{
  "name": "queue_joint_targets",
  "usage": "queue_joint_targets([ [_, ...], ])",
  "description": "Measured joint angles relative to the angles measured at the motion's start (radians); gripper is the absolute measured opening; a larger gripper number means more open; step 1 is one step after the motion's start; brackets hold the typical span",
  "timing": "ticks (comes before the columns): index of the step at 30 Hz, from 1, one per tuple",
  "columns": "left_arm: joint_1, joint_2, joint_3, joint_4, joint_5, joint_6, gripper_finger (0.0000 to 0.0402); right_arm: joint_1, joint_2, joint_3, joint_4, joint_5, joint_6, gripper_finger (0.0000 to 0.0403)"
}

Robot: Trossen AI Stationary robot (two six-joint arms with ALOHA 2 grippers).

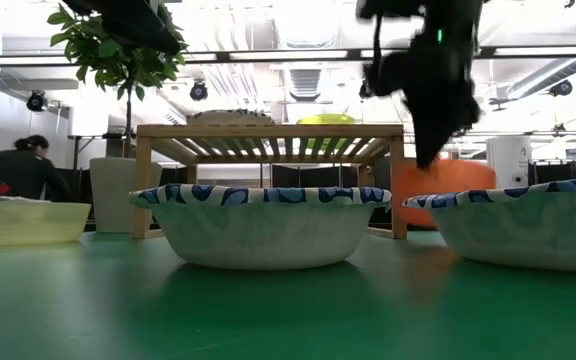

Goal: Place and stack bowls onto a shelf
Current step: Stack the orange bowl on top of the green bowl on the shelf

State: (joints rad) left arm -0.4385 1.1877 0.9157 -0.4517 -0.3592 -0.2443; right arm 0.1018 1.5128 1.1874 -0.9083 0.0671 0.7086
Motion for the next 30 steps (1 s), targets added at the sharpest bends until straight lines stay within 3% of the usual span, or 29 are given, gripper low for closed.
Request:
queue_joint_targets([
  [5,0.000,0.000,0.000,-0.001,0.000,0.026,0.0176,0.052,-0.054,0.107,0.096,-0.144,-0.223,0.0009],
  [9,0.001,0.000,0.000,-0.001,0.000,0.033,0.0176,0.095,-0.087,0.218,0.177,-0.149,-0.425,0.0009],
  [11,0.001,0.000,0.000,-0.001,0.000,0.034,0.0176,0.099,-0.094,0.288,0.193,-0.094,-0.494,0.0009],
  [15,0.001,0.000,0.000,0.002,0.000,0.034,0.0176,0.081,-0.097,0.407,0.185,0.150,-0.656,0.0009],
  [20,0.001,0.000,0.000,0.003,0.000,0.029,0.0176,-0.049,-0.091,0.481,0.182,0.299,-0.787,0.0009],
  [27,0.001,0.000,0.000,0.003,-0.001,0.026,0.0176,-0.319,-0.052,0.494,0.175,0.299,-0.827,0.0008],
  [30,0.001,0.000,0.000,0.003,-0.001,0.026,0.0176,-0.411,-0.021,0.494,0.150,0.234,-0.810,0.0009],
])
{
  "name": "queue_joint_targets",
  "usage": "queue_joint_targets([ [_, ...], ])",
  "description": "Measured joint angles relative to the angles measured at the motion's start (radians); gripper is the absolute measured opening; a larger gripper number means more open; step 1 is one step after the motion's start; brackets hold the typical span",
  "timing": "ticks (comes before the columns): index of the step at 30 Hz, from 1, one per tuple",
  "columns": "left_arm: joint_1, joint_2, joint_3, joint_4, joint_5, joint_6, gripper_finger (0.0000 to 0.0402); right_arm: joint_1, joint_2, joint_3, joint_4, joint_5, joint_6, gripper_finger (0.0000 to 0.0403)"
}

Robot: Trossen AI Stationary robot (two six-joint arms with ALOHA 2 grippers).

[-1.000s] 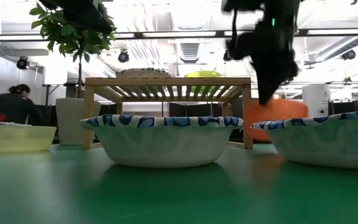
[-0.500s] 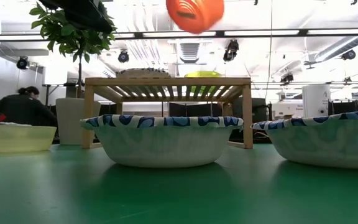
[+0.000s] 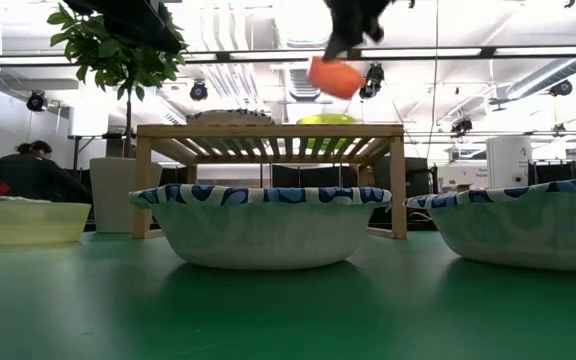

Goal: Place and stack bowls onto a shelf
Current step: Stack the orange bowl on top of the green bowl on the shelf, then stack the white patterned bowl on top of the white patterned bowl on the shelf

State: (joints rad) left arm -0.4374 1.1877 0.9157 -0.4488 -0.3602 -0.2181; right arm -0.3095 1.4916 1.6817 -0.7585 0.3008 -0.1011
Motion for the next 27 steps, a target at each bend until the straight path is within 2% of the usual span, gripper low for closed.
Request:
queue_joint_targets([
  [3,0.000,0.000,0.000,0.000,0.000,0.000,0.0176,-0.053,0.033,0.000,-0.005,-0.070,0.000,0.0009],
  [12,0.001,0.000,0.000,0.000,0.000,0.000,0.0176,-0.087,0.116,-0.001,0.011,-0.065,-0.017,0.0014],
  [20,0.001,0.000,0.000,0.000,0.000,0.003,0.0176,-0.086,0.128,-0.001,0.009,-0.064,0.022,0.0089],
  [27,0.001,0.003,0.000,0.002,-0.001,-0.010,0.0176,-0.066,0.051,-0.002,-0.029,-0.066,0.105,0.0139],
])
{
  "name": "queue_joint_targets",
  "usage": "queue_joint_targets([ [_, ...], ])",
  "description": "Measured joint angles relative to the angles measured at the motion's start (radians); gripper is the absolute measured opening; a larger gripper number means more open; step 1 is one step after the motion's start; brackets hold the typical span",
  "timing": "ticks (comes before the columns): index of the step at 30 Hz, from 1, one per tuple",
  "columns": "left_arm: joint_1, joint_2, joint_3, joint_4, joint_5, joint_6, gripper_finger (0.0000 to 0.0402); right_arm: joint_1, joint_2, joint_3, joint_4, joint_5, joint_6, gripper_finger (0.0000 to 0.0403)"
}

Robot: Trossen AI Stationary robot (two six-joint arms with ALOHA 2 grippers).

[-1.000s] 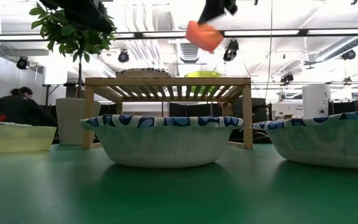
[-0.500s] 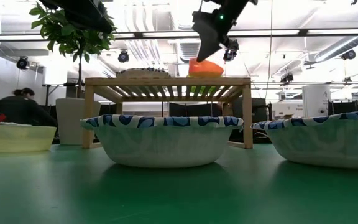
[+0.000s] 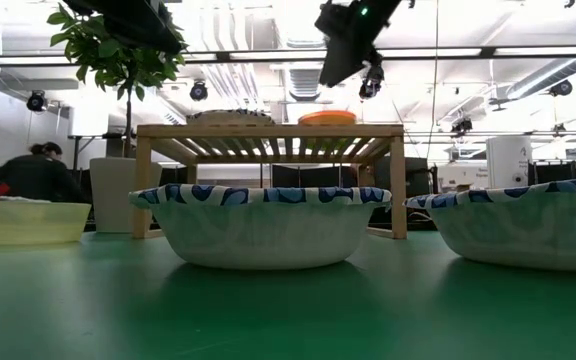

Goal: Place and stack bowls onto a shelf
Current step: Stack the white patterned bowl on top of the white patterned bowl on the shelf

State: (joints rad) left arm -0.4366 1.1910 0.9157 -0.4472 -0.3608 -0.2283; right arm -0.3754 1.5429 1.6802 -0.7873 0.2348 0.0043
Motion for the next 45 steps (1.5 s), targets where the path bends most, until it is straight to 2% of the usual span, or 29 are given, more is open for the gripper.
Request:
queue_joint_targets([
  [4,0.000,0.034,-0.006,0.011,0.000,-0.041,0.0176,0.065,-0.050,-0.007,-0.073,-0.004,0.053,0.0143],
  [10,0.000,0.167,-0.029,0.097,-0.001,-0.096,0.0176,0.259,-0.124,-0.084,-0.069,0.032,0.119,0.0131],
  [16,0.015,0.340,-0.032,0.133,-0.053,-0.153,0.0169,0.500,-0.172,-0.184,-0.062,0.254,0.240,0.0130],
  [22,0.056,0.475,-0.032,0.216,-0.048,-0.200,0.0145,0.701,-0.187,-0.279,-0.059,0.478,0.401,0.0128],
  [26,0.089,0.524,-0.032,0.236,-0.013,-0.265,0.0129,0.797,-0.184,-0.322,-0.059,0.581,0.509,0.0128],
  [32,0.093,0.543,-0.032,0.242,-0.004,-0.295,0.0107,0.879,-0.181,-0.386,-0.059,0.653,0.641,0.0128],
  [37,0.093,0.534,-0.024,0.246,-0.004,-0.344,0.0103,0.904,-0.181,-0.423,-0.059,0.671,0.713,0.0128],
  [45,0.093,0.527,0.000,0.248,0.032,-0.304,0.0162,0.908,-0.181,-0.467,-0.055,0.682,0.763,0.0128],
])
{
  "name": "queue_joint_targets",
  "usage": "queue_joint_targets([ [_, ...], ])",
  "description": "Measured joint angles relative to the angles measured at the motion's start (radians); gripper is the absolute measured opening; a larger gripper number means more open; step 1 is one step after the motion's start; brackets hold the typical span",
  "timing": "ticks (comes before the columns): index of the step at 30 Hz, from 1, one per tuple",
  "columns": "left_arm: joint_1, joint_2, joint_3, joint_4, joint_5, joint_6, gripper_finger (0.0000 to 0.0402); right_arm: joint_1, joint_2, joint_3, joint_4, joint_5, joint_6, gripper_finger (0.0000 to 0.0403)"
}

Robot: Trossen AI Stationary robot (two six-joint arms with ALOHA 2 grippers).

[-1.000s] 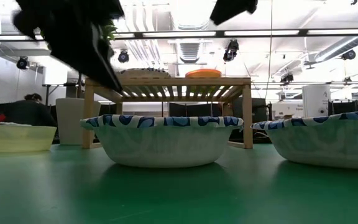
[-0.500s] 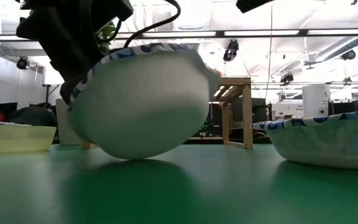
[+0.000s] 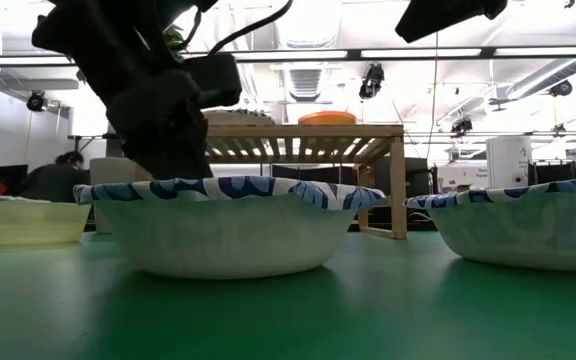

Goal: Place and stack bowls onto a shelf
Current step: Stack the white patterned bowl on top of the white patterned bowl on the shelf

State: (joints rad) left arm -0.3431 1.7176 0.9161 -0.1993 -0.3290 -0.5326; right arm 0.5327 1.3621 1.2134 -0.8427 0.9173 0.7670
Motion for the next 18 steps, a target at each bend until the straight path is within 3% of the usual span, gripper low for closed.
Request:
queue_joint_targets([
  [4,0.000,0.000,0.000,-0.002,0.007,0.038,0.0188,0.000,0.000,-0.018,0.024,0.001,0.000,0.0128],
  [7,0.000,0.000,0.000,-0.002,0.007,0.041,0.0182,0.000,0.000,-0.043,0.061,0.003,-0.002,0.0128],
  [11,0.000,0.000,0.000,-0.002,0.007,0.041,0.0128,0.000,0.000,-0.082,0.103,0.003,-0.005,0.0128],
  [16,0.000,-0.001,0.000,0.001,0.014,0.013,0.0020,0.000,0.000,-0.132,0.158,0.003,-0.005,0.0128],
  [18,0.000,-0.004,0.001,0.001,0.027,-0.006,0.0011,0.000,0.000,-0.143,0.168,0.002,-0.006,0.0128],
])
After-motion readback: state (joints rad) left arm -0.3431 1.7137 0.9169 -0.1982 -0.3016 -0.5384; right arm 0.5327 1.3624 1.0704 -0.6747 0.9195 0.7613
